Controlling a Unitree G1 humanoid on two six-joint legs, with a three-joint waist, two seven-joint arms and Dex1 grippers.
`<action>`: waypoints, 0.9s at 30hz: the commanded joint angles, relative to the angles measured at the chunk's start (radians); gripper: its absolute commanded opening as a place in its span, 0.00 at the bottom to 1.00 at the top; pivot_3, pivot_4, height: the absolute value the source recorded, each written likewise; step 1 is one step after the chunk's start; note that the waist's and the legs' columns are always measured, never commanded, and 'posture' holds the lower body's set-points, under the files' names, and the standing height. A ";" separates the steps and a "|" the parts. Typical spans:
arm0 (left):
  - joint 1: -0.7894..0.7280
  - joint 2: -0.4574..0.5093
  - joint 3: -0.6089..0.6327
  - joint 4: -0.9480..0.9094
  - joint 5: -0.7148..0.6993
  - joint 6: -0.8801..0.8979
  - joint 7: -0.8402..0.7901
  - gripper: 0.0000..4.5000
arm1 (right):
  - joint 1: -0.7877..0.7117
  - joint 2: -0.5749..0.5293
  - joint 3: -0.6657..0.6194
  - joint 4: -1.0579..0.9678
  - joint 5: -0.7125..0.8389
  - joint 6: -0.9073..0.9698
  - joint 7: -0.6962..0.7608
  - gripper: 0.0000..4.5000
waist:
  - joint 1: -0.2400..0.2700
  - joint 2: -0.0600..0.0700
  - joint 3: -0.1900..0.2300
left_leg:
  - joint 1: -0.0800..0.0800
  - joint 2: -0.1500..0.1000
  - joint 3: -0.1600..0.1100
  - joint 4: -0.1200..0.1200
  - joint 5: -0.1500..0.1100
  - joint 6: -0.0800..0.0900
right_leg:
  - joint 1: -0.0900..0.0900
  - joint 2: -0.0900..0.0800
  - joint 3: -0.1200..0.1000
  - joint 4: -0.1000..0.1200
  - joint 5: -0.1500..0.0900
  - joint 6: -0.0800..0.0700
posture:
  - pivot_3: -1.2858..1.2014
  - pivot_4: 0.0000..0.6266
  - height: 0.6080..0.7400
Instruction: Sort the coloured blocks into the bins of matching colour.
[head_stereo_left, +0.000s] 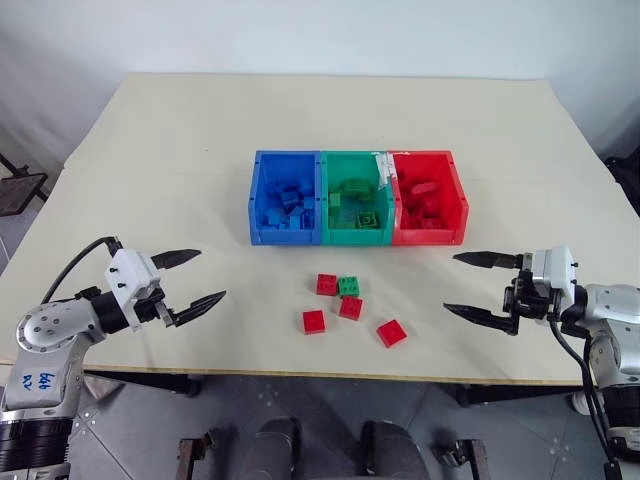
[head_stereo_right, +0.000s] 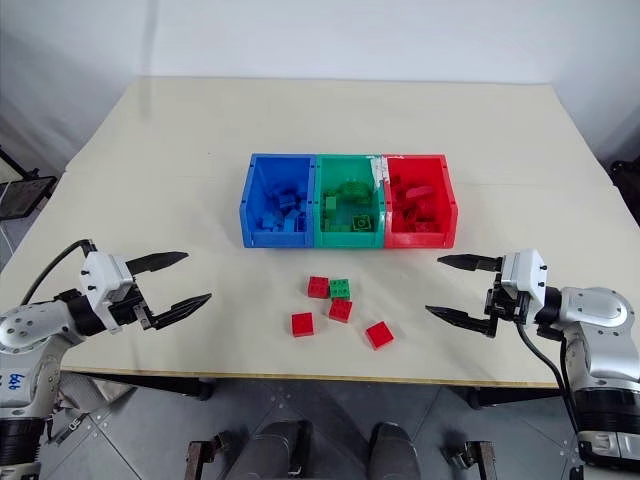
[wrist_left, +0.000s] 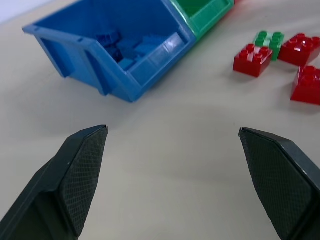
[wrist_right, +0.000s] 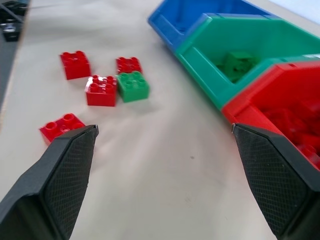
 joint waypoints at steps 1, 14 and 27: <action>-0.013 -0.004 -0.004 -0.007 0.028 -0.026 0.030 0.99 | -0.010 -0.009 -0.004 -0.021 0.004 -0.015 0.008 1.00 | 0.004 0.000 0.000 | 0.000 0.000 0.000 0.000 0.000 0.000 | 0.000 0.000 0.000 0.000 0.000 0.000 | 0.52 0.24 1.00; -0.024 -0.048 -0.245 -0.134 0.026 -0.028 -0.122 0.99 | 0.124 -0.172 -0.132 0.114 -0.021 -0.097 0.069 1.00 | 0.011 0.001 0.000 | 0.000 -0.001 0.003 0.001 -0.001 0.001 | 0.002 0.000 0.000 -0.004 0.001 0.002 | 0.52 0.24 1.00; 0.048 -0.022 -0.155 -0.206 -0.037 0.016 -0.097 0.99 | -0.114 -0.100 0.222 0.137 -0.034 -0.054 0.192 1.00 | -0.016 0.001 0.000 | 0.002 0.012 0.015 0.002 -0.003 -0.003 | 0.000 0.012 0.008 -0.006 0.002 -0.001 | 0.52 0.24 1.00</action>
